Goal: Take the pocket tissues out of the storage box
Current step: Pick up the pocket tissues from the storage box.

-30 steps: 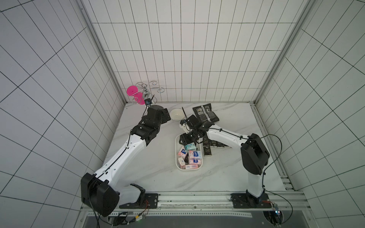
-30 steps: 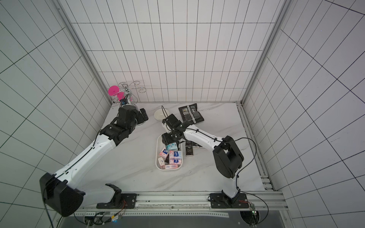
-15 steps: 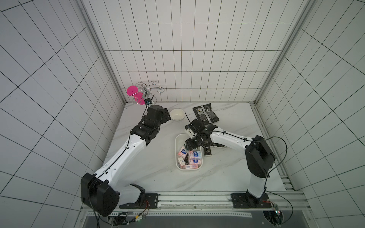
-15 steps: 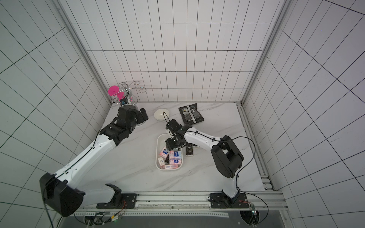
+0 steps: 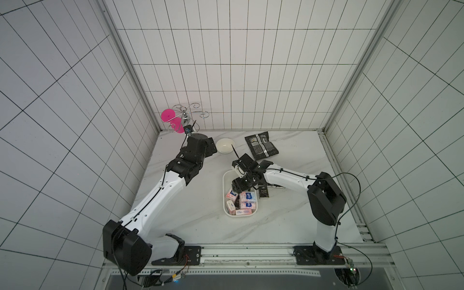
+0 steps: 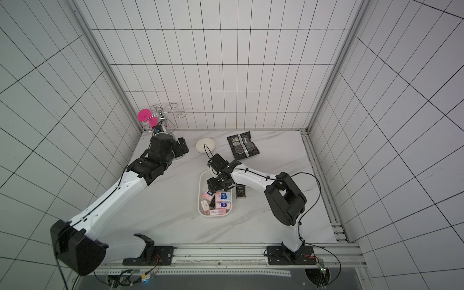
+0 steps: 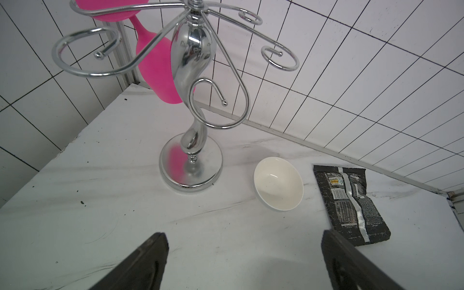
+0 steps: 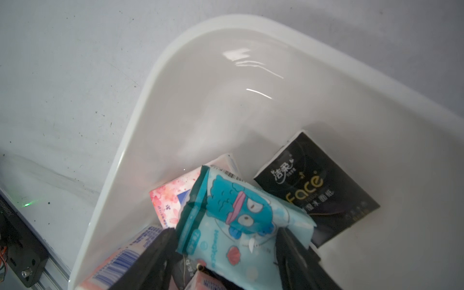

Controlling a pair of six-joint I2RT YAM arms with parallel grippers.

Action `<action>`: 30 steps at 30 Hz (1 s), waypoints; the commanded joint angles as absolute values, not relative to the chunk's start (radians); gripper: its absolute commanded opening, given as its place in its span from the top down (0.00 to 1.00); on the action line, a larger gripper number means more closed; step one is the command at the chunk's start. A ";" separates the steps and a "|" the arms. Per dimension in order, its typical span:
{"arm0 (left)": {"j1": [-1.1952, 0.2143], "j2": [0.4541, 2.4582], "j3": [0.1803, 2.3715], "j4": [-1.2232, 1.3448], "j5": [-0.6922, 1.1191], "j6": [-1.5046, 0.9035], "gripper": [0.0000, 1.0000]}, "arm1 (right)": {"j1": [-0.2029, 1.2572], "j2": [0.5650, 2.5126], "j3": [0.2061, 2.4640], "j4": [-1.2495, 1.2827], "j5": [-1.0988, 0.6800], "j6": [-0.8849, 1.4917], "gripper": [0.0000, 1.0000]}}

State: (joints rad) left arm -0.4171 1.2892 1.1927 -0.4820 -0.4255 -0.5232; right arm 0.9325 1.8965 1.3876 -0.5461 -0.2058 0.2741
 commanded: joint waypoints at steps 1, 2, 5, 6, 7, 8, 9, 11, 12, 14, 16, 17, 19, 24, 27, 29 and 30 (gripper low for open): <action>-0.413 1.261 1.190 -0.471 -0.434 -0.512 0.01 | 0.959 1.931 1.424 -0.598 -0.176 0.271 0.33; -0.413 1.260 1.190 -0.471 -0.434 -0.512 0.02 | 0.965 1.927 1.429 -0.609 -0.160 0.267 0.33; -0.409 1.261 1.192 -0.471 -0.433 -0.513 0.01 | 0.972 1.886 1.413 -0.600 -0.141 0.268 0.33; -0.409 1.263 1.193 -0.471 -0.430 -0.514 0.01 | 0.972 1.868 1.402 -0.588 -0.145 0.271 0.32; -0.409 1.264 1.195 -0.472 -0.430 -0.517 0.01 | 0.971 1.851 1.394 -0.578 -0.150 0.275 0.32; -0.409 1.265 1.196 -0.472 -0.428 -0.518 0.01 | 0.971 1.839 1.391 -0.575 -0.153 0.278 0.32; -0.411 1.267 1.197 -0.472 -0.427 -0.519 0.01 | 0.970 1.827 1.388 -0.573 -0.155 0.280 0.32; -0.410 1.269 1.200 -0.475 -0.428 -0.520 0.01 | 0.968 1.807 1.381 -0.570 -0.148 0.281 0.32; -0.411 1.267 1.200 -0.476 -0.429 -0.519 0.01 | 0.963 1.800 1.376 -0.568 -0.142 0.284 0.32; -0.411 1.267 1.201 -0.478 -0.432 -0.519 0.01 | 0.949 1.785 1.365 -0.562 -0.143 0.287 0.31; -0.411 1.265 1.201 -0.483 -0.433 -0.519 0.01 | 0.932 1.774 1.347 -0.546 -0.149 0.294 0.31; -0.411 1.263 1.201 -0.484 -0.433 -0.518 0.01 | 0.923 1.772 1.342 -0.542 -0.156 0.295 0.31; -0.411 1.258 1.201 -0.487 -0.437 -0.516 0.01 | 0.902 1.776 1.329 -0.542 -0.167 0.293 0.32; -0.413 1.254 1.203 -0.488 -0.439 -0.516 0.01 | 0.875 1.800 1.302 -0.527 -0.198 0.291 0.36; -0.414 1.258 1.204 -0.488 -0.437 -0.516 0.01 | 0.874 1.820 1.300 -0.517 -0.219 0.291 0.39; -0.415 1.258 1.204 -0.488 -0.437 -0.515 0.01 | 0.876 1.835 1.302 -0.517 -0.228 0.291 0.40; -0.415 1.258 1.204 -0.488 -0.439 -0.514 0.01 | 0.876 1.844 1.305 -0.514 -0.236 0.290 0.40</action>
